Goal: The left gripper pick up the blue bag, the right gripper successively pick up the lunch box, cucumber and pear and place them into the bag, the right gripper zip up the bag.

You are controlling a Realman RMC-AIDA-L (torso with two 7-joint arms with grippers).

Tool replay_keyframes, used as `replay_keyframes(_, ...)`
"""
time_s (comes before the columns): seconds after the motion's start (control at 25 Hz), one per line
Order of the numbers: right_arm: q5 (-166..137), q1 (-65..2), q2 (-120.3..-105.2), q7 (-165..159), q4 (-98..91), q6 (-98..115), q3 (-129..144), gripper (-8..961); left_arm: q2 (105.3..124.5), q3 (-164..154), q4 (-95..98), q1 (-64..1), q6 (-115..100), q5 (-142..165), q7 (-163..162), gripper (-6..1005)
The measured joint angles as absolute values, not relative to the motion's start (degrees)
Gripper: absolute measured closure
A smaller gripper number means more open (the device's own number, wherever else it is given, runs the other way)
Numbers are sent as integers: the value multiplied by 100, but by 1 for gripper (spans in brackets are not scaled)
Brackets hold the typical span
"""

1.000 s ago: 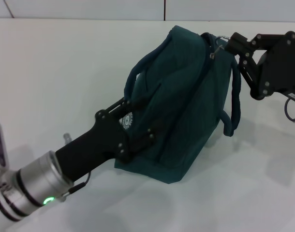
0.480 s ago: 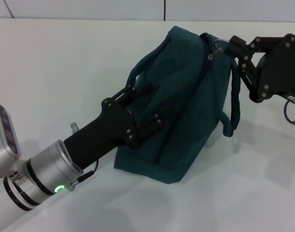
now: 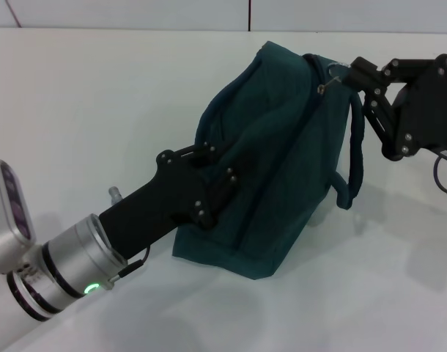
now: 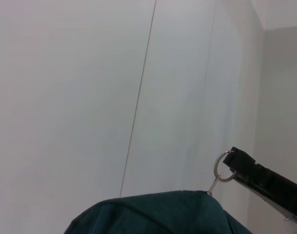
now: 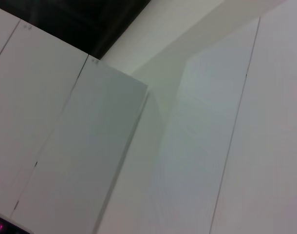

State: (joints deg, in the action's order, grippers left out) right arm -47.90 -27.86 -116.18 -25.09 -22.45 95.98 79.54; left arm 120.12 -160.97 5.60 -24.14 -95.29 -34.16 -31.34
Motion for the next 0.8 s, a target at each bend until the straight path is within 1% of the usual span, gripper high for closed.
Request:
replay_keyframes(0.12,-4790,-2779,-11618,-2506,-2243,9647,7957,936,12002,-16095,566,-2391,-9606,-3410,-3135,569)
replay_keyframes(0.32,-4787,-2769,-11618,-2504,-2241,9726,8031,936,11981,-16109,524,-2409,-9782,-3253,-3128,803)
replay_keyframes(0.48,-4787,-2763,-11618,-2505,-2236,9899,8218,936,11940,-16110,401,-2429,-10043,-3081,-3127,855)
replay_keyframes(0.64,-4788,-2766,-11618,-2520,-2232,9963,8528,937,11941,-16075,18,-2392,-10310,-3119,-3147,896)
replay_keyframes(0.8,-4657,-2794,-11618,-2629,-2179,9816,8637,937,11936,-16066,-222,-2353,-10332,-3266,-3208,896)
